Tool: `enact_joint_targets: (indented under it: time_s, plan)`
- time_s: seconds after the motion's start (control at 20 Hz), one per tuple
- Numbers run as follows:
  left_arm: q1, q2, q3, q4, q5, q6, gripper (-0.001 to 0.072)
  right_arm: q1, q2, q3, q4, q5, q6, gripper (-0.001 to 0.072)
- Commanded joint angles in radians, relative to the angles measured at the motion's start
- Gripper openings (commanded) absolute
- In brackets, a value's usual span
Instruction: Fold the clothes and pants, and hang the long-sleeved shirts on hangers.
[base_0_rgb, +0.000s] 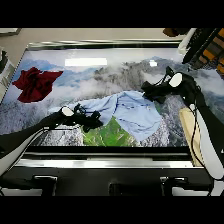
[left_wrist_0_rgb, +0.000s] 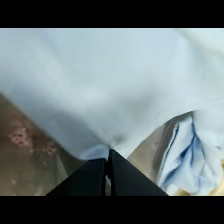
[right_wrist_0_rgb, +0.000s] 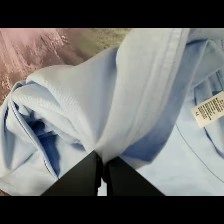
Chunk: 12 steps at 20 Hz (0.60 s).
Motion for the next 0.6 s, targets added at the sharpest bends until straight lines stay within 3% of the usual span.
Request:
enact_joint_targets:
  time_s: [0.0,0.2,0.3,0.45,0.55]
  plan:
    - [0.031,0.025,0.05,-0.021,-0.021,0.135,0.0026,0.0,0.021,0.0,-0.006,0.001,-0.002,0.0033]
    - [0.212,0.176,0.142,0.005,-0.061,0.254,0.0024,0.0,0.137,0.009,-0.095,-0.089,-0.011,0.0032]
    - [0.323,0.283,0.22,0.007,-0.099,0.402,0.0024,0.0,0.232,0.009,-0.105,-0.184,-0.063,0.0032]
    - [0.49,0.452,0.375,0.064,-0.153,0.42,0.0024,0.0,0.412,0.009,-0.11,-0.261,-0.179,0.0032]
    - [0.588,0.553,0.473,0.088,-0.177,0.406,0.0024,0.001,0.551,0.009,-0.145,-0.261,-0.194,0.0032]
